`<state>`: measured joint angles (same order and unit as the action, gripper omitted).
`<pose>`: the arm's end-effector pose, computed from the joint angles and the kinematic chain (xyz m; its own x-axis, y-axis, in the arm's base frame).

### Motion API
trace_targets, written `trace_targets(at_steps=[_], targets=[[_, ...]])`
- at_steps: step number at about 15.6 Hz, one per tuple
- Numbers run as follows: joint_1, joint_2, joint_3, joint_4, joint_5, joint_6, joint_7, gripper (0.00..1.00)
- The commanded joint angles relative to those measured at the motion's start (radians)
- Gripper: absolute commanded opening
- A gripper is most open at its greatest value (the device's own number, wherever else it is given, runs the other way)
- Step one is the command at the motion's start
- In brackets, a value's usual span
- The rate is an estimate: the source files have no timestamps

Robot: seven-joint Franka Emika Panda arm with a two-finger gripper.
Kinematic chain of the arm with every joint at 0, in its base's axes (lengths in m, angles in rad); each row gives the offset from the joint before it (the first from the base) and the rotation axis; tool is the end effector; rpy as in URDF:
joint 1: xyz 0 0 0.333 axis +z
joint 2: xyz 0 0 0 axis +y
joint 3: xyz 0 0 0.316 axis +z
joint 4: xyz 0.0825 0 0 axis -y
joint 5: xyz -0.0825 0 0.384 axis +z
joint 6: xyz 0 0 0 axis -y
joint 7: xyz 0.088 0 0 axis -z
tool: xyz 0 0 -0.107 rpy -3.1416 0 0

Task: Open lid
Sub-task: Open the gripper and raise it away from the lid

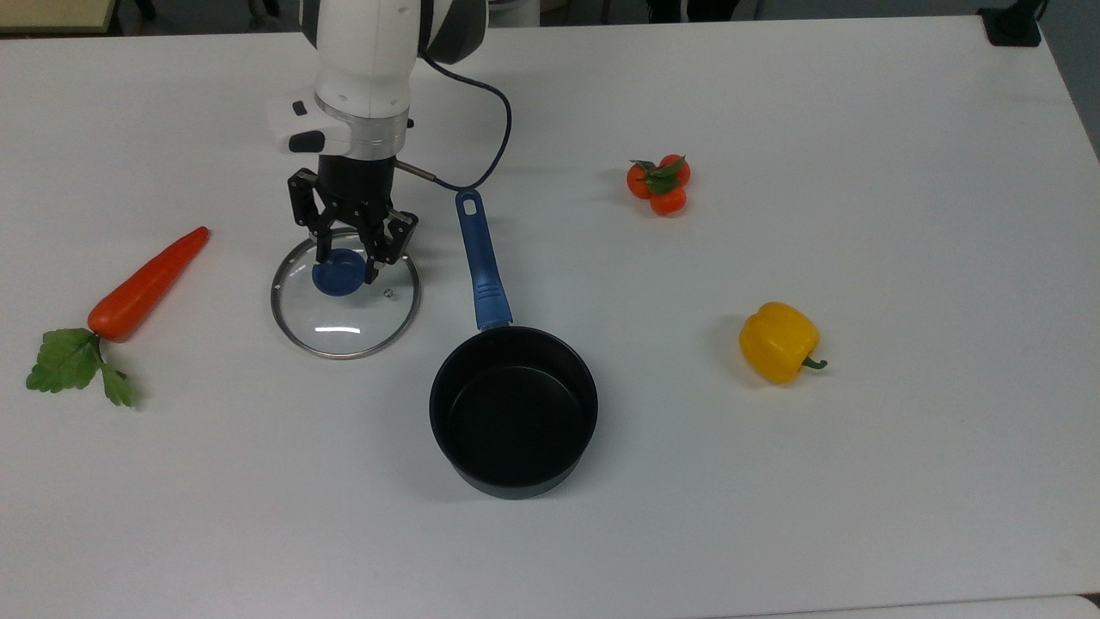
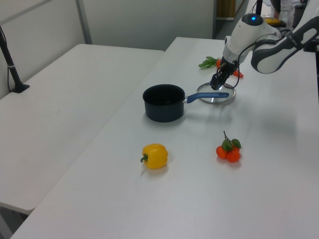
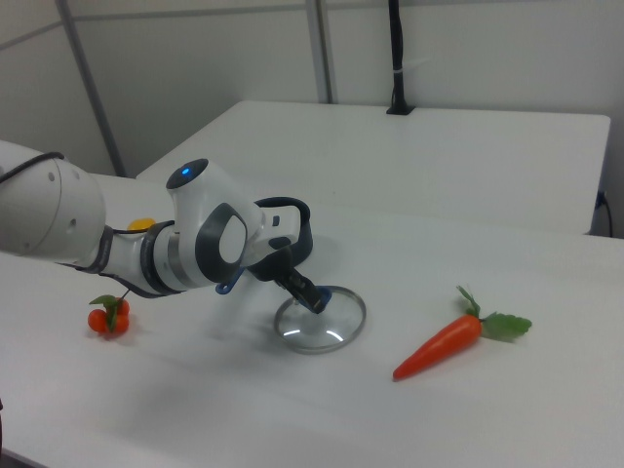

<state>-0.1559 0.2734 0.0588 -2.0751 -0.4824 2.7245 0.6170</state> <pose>0.6131 -0.0438 0.3347 0.8655 -0.2605 0.4278 -0.3253 -0.9418 0.0847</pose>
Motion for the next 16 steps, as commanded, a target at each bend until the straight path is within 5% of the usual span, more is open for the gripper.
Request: trace_targets(at_steps=[1,3,10,16], targets=[[0.007,-0.033,0.038,-0.036,-0.018,-0.086,0.038,0.62],[0.007,-0.033,0.039,-0.028,-0.016,-0.117,0.041,1.0],[0.006,-0.046,0.055,0.174,0.01,-0.371,0.024,1.0],[0.041,-0.052,0.073,0.478,0.31,-0.782,-0.284,1.0]])
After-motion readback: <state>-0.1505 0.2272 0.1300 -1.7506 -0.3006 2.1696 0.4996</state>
